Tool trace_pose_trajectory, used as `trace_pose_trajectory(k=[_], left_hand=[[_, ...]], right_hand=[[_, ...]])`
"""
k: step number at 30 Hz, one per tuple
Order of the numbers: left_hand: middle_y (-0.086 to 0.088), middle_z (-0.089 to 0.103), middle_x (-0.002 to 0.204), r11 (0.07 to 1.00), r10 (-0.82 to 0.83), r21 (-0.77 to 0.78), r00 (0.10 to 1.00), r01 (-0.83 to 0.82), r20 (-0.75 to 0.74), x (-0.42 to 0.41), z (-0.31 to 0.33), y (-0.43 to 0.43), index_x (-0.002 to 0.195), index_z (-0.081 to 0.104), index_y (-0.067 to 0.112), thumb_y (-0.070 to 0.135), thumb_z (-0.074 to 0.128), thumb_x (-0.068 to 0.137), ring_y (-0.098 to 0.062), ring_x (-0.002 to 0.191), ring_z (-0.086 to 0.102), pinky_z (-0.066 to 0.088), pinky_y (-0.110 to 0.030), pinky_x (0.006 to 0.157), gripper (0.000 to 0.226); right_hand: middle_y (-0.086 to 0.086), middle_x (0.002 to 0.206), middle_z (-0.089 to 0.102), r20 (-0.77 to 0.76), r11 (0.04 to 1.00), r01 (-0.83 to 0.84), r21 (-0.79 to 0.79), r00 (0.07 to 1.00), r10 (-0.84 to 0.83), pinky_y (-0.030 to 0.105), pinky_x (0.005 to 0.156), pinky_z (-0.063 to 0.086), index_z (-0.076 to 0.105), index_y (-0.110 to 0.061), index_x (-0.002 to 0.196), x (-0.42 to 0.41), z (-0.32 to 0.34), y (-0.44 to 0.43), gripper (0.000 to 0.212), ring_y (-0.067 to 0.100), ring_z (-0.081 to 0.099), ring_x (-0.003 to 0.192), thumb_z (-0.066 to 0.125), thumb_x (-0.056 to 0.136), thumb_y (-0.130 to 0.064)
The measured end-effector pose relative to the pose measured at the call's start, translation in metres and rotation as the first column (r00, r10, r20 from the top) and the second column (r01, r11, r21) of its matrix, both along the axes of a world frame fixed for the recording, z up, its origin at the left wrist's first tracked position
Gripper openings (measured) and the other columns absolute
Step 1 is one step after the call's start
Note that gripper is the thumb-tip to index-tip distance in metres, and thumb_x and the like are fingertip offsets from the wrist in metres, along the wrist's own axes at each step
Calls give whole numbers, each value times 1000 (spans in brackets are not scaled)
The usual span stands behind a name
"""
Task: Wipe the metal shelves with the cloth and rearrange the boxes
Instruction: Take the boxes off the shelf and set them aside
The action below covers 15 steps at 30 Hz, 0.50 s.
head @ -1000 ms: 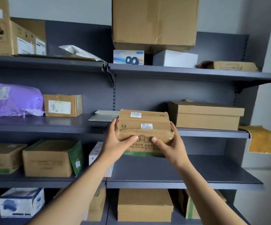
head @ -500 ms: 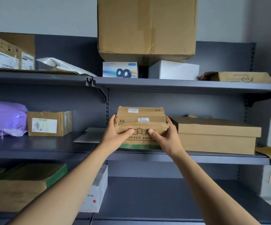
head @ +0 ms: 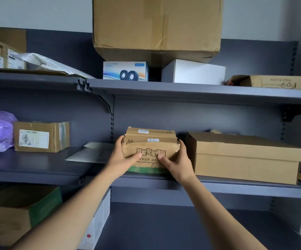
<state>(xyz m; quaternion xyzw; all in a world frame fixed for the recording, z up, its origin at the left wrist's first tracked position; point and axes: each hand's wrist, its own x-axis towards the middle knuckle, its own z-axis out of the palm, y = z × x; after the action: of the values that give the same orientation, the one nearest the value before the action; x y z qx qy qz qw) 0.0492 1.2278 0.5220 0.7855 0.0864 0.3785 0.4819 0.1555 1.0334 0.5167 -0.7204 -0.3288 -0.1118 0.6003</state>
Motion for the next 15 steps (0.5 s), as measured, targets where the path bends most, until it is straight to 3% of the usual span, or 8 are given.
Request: trace_pose_trajectory(k=[3,6,8,10,15], left_hand=[[24,53,129,1000,-1,-14,1000,1,22,3,-6,1,151,29,26,21,82,83,12,115,51,42,-17,102,87],[31,50,122,999,7,-39,1000,-6,23,3,-10,0,150,29,29,19,83,83,20,106,48,39,-1,80,87],[28,52,123,999,17,-31,999,-17,29,2,-10,-2,149,28,30,18,83,82,18,107,50,41,-2,81,87],[24,53,127,999,23,-32,999,-22,33,1,-11,-2,150,27,30,20,83,82,9,114,53,42,-11,93,89],[33,46,125,999,48,-25,999,-48,9,-5,-13,-2,155,21,29,27,82,82,-4,125,47,33,-21,98,95]], right_hand=[[-9,141,55,-18,1000,14,9,1000,-14,18,102,36,20,-21,160,3,-5,3,104,11,51,131,86,80,-32],[-5,149,51,-17,1000,22,19,1000,-22,18,105,34,18,-20,160,1,-6,4,109,10,47,135,88,78,-33],[-4,151,49,-15,999,35,27,999,-35,17,105,32,18,-19,160,-2,-6,3,109,10,45,138,88,78,-34],[-4,154,46,-10,998,54,28,998,-54,17,107,30,17,-18,160,-5,-6,2,109,9,41,141,87,78,-35],[-4,159,41,-9,994,102,24,995,-102,23,114,31,15,-16,161,-17,-8,-2,112,10,37,145,87,78,-38]])
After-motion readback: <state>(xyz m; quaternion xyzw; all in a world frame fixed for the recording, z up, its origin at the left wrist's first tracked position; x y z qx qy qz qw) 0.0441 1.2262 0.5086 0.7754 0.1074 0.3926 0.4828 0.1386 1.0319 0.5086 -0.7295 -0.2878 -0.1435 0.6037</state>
